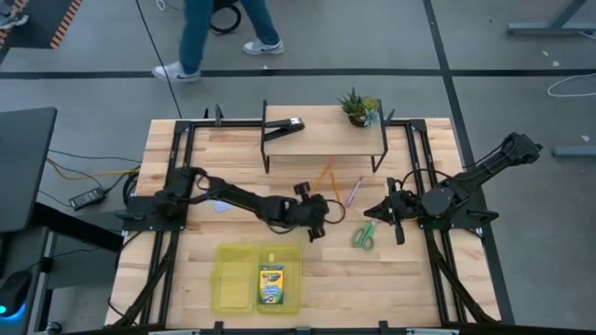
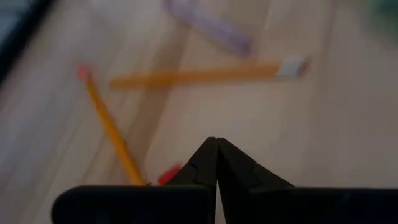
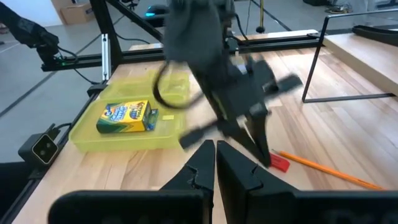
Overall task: Pack school essentials
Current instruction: Put the left orange pencil into the yellow supply box
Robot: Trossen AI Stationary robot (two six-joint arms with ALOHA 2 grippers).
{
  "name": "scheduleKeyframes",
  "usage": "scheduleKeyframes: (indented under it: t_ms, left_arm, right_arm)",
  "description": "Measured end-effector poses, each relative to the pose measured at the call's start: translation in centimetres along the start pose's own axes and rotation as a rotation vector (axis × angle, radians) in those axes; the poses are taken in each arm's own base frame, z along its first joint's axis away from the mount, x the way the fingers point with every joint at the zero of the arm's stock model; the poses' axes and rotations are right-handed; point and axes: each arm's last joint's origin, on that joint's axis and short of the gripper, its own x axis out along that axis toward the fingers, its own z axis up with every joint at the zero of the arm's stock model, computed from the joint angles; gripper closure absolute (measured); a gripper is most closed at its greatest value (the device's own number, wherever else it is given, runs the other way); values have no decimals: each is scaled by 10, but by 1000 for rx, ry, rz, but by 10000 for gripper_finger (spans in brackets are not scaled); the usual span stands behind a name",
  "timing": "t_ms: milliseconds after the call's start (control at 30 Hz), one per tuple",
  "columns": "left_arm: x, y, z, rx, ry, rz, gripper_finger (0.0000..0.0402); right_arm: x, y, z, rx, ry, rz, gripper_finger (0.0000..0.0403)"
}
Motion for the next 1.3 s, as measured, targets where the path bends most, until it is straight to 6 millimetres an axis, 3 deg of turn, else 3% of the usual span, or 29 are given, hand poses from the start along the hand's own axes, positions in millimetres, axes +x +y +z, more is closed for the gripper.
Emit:
scheduleKeyframes:
  t_ms: [200,400,533,933,1100,1300]
  left_arm:
    - [-26,29,-16,-119,-125,-5,386]
    - [-19,45,-33,-301,-181,12,360]
    - [-10,53,-34,-405,-201,33,333]
    - [26,42,-42,-447,-233,173,221]
    - [38,39,-44,-455,-239,199,215]
    - [50,39,-52,-482,-226,212,239]
  right_arm:
    - [0,0,1,-11,-13,-8,380]
    - [0,0,2,-13,-20,-9,380]
    - [1,1,3,-15,-30,-8,380]
    - [1,1,3,-31,-29,-9,380]
    - [1,1,3,-31,-29,-9,380]
    - [1,1,3,-31,-29,-9,380]
